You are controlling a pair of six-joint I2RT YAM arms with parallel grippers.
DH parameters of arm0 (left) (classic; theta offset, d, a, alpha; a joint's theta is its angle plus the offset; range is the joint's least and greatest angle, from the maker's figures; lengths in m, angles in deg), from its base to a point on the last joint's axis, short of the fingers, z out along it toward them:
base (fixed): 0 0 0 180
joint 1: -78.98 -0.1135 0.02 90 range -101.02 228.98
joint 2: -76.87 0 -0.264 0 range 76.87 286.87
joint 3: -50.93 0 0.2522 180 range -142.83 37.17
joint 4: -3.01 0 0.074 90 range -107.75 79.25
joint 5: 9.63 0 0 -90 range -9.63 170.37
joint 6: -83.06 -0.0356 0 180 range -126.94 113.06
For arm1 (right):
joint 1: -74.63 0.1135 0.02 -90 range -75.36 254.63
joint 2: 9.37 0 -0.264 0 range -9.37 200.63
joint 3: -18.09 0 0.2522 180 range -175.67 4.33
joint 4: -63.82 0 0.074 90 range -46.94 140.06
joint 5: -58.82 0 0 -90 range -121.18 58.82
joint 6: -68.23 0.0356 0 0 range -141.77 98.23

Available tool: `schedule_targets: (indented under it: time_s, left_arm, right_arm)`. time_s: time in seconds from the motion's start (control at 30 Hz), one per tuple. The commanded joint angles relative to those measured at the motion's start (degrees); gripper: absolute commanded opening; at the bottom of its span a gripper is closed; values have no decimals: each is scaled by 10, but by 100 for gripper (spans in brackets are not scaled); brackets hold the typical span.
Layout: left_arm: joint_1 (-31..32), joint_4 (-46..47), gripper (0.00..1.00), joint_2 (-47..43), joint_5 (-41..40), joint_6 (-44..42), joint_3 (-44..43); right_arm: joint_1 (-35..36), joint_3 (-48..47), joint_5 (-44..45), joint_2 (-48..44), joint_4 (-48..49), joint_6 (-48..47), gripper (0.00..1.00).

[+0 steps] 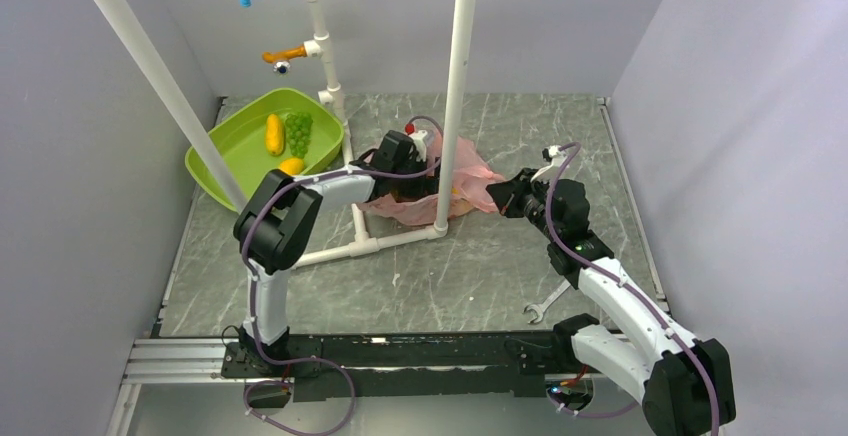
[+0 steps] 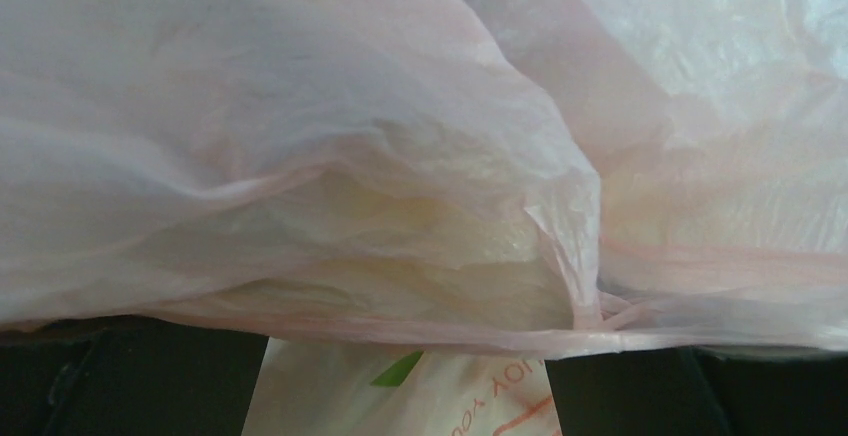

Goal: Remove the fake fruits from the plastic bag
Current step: Take out the fake fruit from the plastic bag.

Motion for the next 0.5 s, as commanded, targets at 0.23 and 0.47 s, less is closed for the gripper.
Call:
schedule_targets:
  time_s: [0.23,0.47]
  left_arm:
    - [8,115,85,91,-37,59,-34]
    - [3,193,53,102,17,98,-3]
  right_arm:
    - [-1,-18,-6,11,16,-8,0]
    - [-2,-19,-1,3,6,-14,0]
